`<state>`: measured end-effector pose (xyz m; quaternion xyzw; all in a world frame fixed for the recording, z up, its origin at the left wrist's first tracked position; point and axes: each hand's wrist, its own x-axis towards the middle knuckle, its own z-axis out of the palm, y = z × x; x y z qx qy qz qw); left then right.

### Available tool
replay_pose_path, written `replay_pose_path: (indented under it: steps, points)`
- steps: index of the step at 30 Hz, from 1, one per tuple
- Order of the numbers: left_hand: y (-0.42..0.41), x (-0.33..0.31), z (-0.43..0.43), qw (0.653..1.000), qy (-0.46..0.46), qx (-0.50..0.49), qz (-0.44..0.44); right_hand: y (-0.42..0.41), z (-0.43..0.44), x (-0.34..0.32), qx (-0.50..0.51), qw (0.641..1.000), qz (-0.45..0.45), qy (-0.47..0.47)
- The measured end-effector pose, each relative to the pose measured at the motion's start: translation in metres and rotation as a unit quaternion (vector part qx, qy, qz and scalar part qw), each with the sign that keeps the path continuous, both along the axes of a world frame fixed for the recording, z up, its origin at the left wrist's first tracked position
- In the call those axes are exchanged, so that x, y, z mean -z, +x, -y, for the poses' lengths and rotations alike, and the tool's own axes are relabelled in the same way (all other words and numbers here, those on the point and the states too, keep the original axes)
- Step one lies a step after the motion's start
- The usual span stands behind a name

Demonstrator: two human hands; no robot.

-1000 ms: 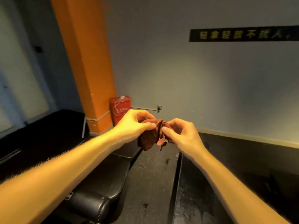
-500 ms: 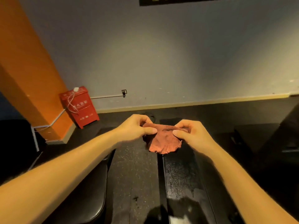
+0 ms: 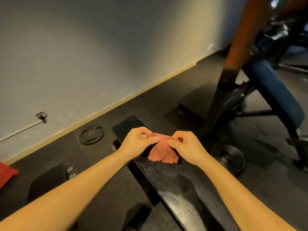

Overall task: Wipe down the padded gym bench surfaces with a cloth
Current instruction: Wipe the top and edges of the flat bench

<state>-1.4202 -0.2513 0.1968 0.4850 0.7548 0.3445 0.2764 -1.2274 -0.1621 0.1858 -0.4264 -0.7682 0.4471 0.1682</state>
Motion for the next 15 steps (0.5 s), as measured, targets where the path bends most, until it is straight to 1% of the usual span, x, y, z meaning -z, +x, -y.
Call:
replay_pose_path:
  steps: [2, 4, 7, 11, 15]
  points:
    - [-0.020, 0.015, -0.016, 0.998, -0.028, 0.063, 0.011, -0.008, 0.008, 0.013, 0.070, 0.997, -0.002, -0.012]
    - [-0.032, 0.028, -0.026, 0.992, -0.043, 0.120, 0.007, -0.014, 0.023, 0.022, 0.123, 0.992, 0.025, -0.011]
    - [-0.024, 0.033, -0.042, 0.984, -0.015, 0.180, -0.001, -0.009, 0.040, 0.030, 0.208, 0.977, 0.043, -0.011]
    - [0.016, 0.042, -0.050, 0.964, 0.018, 0.263, -0.023, 0.018, 0.054, 0.047, 0.330, 0.942, 0.044, -0.049]
    - [0.048, 0.065, -0.056, 0.936, 0.030, 0.350, -0.022, 0.043, 0.061, 0.078, 0.429, 0.899, 0.002, -0.087]
